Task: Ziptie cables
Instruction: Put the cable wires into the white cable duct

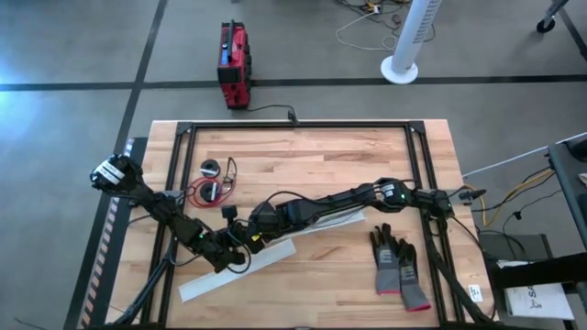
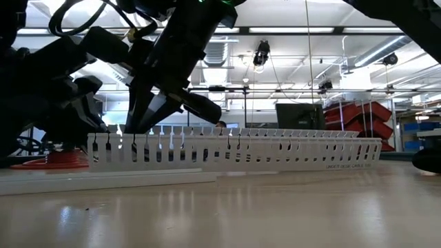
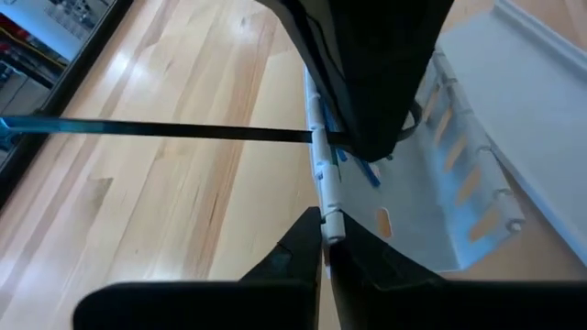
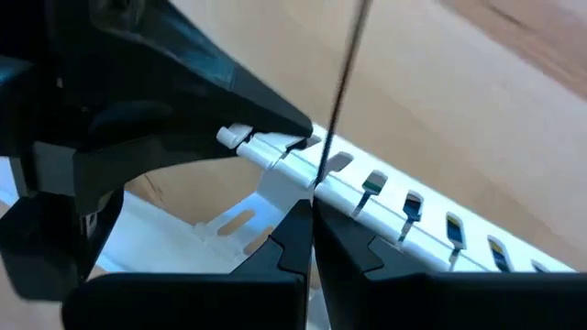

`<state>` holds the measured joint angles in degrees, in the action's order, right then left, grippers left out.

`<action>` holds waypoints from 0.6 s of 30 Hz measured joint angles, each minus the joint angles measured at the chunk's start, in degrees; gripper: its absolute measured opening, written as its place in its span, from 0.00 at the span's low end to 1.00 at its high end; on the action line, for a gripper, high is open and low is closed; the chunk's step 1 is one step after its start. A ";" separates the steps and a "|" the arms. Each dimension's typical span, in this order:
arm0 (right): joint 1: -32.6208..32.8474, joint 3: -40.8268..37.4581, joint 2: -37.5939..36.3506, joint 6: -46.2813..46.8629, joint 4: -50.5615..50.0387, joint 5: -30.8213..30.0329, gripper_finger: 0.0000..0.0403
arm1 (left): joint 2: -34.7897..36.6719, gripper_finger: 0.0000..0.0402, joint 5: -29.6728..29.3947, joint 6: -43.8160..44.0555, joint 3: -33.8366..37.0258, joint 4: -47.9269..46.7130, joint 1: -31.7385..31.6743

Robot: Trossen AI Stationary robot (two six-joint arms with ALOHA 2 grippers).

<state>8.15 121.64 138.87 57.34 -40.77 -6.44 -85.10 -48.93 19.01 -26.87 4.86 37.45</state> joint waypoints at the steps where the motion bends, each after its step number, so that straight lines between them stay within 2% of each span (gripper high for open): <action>1: 0.08 0.00 0.00 0.20 0.01 -0.48 0.00 | 0.00 0.00 0.02 0.68 0.00 -0.02 0.00; 6: 0.45 -0.02 0.00 2.02 0.17 -4.18 0.00 | 0.00 0.00 0.18 6.22 0.02 -2.05 -0.02; 12: 0.43 -0.02 0.59 2.67 0.48 -2.51 0.00 | -0.04 0.00 0.30 5.95 -0.42 -2.71 0.00; 18: 0.50 -0.02 0.59 1.27 1.25 -4.30 0.00 | -0.04 0.00 -1.01 6.57 -0.37 -3.04 0.00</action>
<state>8.64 121.62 139.46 58.61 -39.53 -10.75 -85.14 -49.94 25.58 -27.24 1.82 37.45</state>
